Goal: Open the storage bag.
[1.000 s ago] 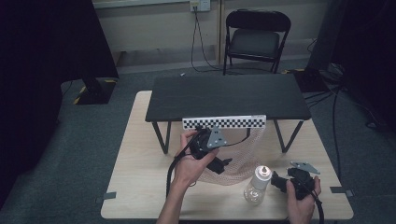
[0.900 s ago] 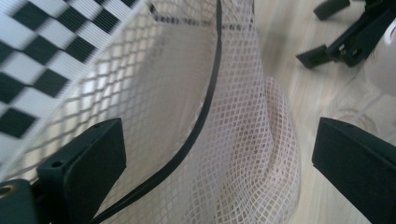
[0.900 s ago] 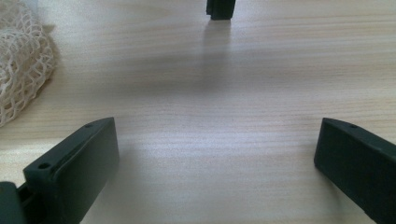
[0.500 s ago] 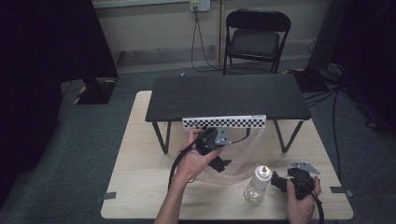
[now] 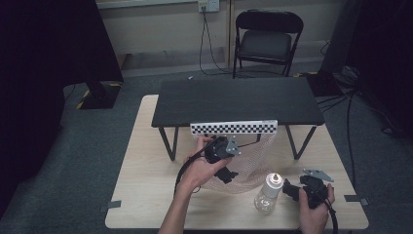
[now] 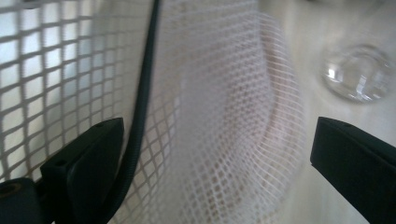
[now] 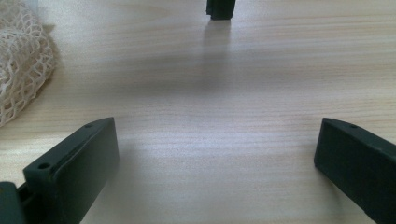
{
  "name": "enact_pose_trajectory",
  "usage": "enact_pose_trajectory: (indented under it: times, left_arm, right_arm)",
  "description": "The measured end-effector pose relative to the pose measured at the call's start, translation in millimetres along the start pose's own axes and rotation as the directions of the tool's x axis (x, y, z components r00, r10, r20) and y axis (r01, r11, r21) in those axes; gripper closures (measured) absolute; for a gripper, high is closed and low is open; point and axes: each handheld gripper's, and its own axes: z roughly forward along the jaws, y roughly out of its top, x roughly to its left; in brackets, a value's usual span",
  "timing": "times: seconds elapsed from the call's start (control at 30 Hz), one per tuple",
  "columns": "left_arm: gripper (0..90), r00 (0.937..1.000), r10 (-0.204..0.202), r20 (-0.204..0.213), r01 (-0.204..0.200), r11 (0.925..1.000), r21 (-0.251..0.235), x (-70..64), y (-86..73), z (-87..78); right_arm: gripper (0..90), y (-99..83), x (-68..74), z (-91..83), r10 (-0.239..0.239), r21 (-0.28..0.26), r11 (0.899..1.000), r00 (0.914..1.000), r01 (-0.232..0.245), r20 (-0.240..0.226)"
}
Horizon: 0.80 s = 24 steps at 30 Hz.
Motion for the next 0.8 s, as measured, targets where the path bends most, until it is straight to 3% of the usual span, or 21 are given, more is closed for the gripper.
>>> enact_pose_trajectory:
  times: [0.13,0.3,0.43,0.8]
  left_arm:
    - [3.1,0.9989,0.023,0.042,-0.023,0.9997,-0.006,-6.7,-1.6,-8.1]
    - [1.7,0.9931,0.078,0.088,-0.081,0.9962,0.031,-15.3,0.3,-18.9]
    - [1.7,0.9894,0.092,0.113,-0.096,0.9947,0.037,-20.0,3.7,-27.4]
    - [1.0,0.9715,0.145,0.188,-0.155,0.9869,0.043,-26.4,11.2,-49.9]
  right_arm:
    - [0.0,0.0,0.0,0.0,0.0,0.0,1.0,1.0,0.0,0.0]
    - [0.0,0.0,0.0,0.0,0.0,0.0,1.0,1.0,0.0,0.0]
    - [0.0,0.0,0.0,0.0,0.0,0.0,1.0,1.0,0.0,0.0]
    - [0.0,0.0,0.0,0.0,0.0,0.0,1.0,1.0,0.0,0.0]
